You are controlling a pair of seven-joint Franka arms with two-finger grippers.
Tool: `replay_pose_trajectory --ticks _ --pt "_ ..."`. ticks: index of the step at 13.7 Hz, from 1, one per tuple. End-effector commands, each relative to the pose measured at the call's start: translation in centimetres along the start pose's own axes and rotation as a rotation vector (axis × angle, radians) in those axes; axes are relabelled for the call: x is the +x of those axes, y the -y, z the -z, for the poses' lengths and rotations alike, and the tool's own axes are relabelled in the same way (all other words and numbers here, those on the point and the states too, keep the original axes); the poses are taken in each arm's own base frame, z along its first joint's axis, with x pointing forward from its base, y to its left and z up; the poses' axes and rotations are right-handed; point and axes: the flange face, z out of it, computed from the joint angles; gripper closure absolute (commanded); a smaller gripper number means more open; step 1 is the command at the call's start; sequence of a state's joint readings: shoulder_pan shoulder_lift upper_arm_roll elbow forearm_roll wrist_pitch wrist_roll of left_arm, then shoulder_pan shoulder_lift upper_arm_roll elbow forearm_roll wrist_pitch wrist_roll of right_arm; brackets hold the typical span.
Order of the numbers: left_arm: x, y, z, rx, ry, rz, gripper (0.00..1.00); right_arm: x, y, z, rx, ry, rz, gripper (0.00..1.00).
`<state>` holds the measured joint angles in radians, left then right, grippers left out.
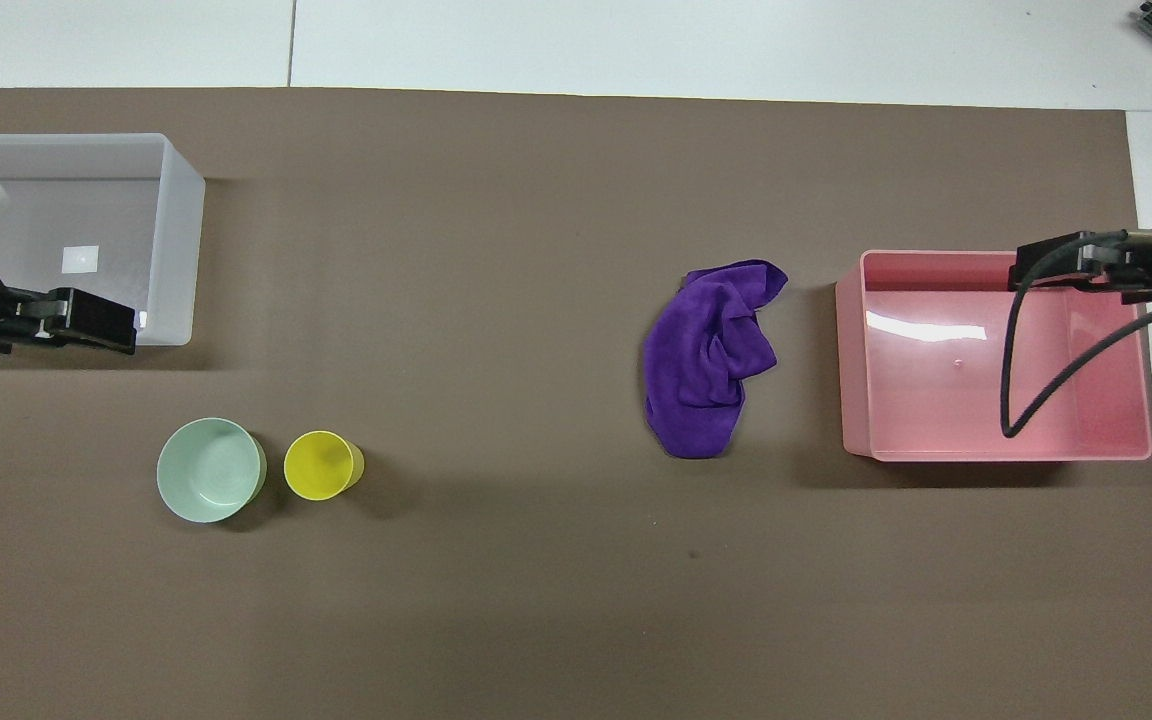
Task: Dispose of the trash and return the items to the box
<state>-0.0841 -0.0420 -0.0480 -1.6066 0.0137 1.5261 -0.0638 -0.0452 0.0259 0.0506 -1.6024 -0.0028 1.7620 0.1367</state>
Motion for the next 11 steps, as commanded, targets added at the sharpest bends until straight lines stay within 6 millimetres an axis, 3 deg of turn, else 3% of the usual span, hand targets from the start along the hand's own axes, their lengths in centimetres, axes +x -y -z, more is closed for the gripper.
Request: replay_pose_trajectory --ticks 1,2,3,5,7,9,11 --pt "-0.7 3.1 -4.8 -0.011 0.120 -0.011 0.00 2.0 0.8 -3.6 0.022 -0.016 -0.063 0.00" --pt "-1.5 3.6 -6.0 -0.012 0.128 -0.022 0.00 2.7 1.4 -5.5 0.024 -0.019 -0.070 0.00" --pt "-1.9 4.6 -6.8 -0.021 0.131 -0.004 0.00 3.3 3.3 -7.6 0.030 -0.024 -0.060 0.00" --pt "-2.2 5.8 -11.6 -0.042 0.158 0.000 0.00 3.8 6.5 -10.9 0.040 -0.041 -0.064 0.00" --pt "-3.5 8.6 -16.8 -0.055 0.105 -0.001 0.00 3.8 9.4 -13.9 0.054 -0.065 -0.094 0.00" --pt "-4.7 10.6 -19.9 -0.084 0.109 0.025 0.00 3.4 13.3 -16.7 0.066 -0.066 -0.104 0.00" --pt "-5.7 10.7 -23.8 -0.104 0.117 0.039 0.00 3.0 16.0 -19.5 0.079 -0.073 -0.122 0.00"
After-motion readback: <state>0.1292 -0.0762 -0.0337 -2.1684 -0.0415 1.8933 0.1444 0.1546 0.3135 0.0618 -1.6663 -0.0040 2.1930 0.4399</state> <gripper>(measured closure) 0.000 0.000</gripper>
